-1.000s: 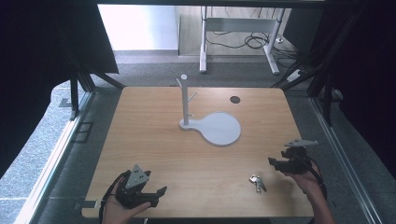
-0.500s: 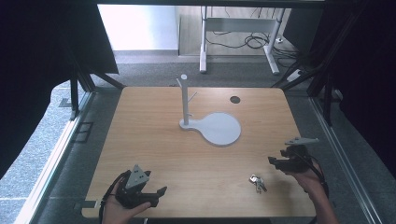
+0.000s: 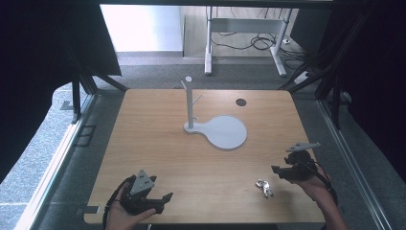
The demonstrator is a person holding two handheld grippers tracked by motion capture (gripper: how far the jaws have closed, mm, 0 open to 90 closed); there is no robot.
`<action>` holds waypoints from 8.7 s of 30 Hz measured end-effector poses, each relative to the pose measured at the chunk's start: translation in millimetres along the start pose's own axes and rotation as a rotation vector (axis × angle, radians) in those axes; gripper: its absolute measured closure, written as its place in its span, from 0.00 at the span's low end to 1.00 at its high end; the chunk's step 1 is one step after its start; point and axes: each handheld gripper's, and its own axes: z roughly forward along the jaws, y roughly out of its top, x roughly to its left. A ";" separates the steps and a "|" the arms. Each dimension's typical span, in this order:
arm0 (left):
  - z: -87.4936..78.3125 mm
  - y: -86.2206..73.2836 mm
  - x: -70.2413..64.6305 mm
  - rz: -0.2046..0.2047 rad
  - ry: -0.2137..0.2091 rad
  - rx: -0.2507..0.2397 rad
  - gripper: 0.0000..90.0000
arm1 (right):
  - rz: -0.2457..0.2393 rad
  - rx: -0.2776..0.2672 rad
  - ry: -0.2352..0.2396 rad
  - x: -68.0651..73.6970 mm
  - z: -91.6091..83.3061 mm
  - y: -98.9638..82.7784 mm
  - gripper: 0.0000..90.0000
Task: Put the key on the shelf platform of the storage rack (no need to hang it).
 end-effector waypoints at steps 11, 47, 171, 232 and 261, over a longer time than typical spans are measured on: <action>-1.2 -0.8 1.6 -0.008 0.000 -0.004 0.25 | -0.034 0.049 0.014 13.3 3.3 -1.3 0.40; -2.2 -0.9 1.6 -0.001 -0.003 -0.003 0.25 | -0.081 0.261 0.073 46.1 42.2 -10.4 0.38; -5.6 0.0 2.5 -0.004 0.002 -0.012 0.25 | -0.202 0.199 0.031 39.8 -18.4 52.8 0.74; -16.0 -5.7 17.3 -0.044 0.029 -0.031 0.25 | -0.208 0.164 0.089 36.0 20.0 147.4 0.74; -18.1 -9.1 22.5 -0.058 0.035 -0.034 0.25 | -0.206 0.180 0.102 32.7 52.3 190.4 0.74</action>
